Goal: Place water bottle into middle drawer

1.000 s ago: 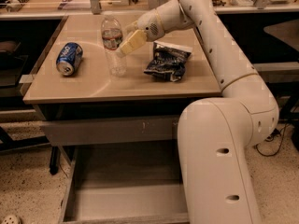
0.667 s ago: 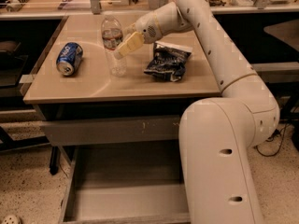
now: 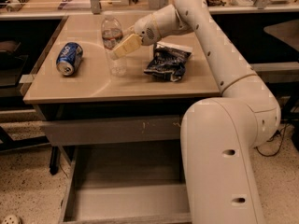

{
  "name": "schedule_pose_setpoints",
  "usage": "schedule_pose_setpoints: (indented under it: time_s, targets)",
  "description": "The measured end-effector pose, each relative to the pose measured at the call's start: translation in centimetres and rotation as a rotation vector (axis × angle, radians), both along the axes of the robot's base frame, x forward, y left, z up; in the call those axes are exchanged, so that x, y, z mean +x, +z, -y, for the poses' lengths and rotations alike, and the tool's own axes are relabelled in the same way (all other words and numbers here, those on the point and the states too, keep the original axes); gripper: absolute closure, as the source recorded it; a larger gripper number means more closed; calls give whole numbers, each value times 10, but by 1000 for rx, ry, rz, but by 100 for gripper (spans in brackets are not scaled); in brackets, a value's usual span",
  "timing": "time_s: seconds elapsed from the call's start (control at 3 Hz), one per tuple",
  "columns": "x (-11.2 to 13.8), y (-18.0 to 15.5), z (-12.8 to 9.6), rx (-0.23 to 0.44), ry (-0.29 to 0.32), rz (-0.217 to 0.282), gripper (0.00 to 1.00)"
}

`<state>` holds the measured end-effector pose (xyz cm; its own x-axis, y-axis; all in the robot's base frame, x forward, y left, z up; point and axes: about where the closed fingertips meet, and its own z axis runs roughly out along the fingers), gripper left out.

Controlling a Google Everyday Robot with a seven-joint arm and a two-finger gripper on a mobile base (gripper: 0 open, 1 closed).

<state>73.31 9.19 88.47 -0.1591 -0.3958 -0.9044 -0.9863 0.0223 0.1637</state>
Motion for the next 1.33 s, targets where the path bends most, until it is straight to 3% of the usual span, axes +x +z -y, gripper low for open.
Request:
schedule_pose_setpoints:
  time_s: [1.0,1.33]
  targets:
    - [0,0,0,0,0,0,88]
    - [0,0,0,0,0,1,100]
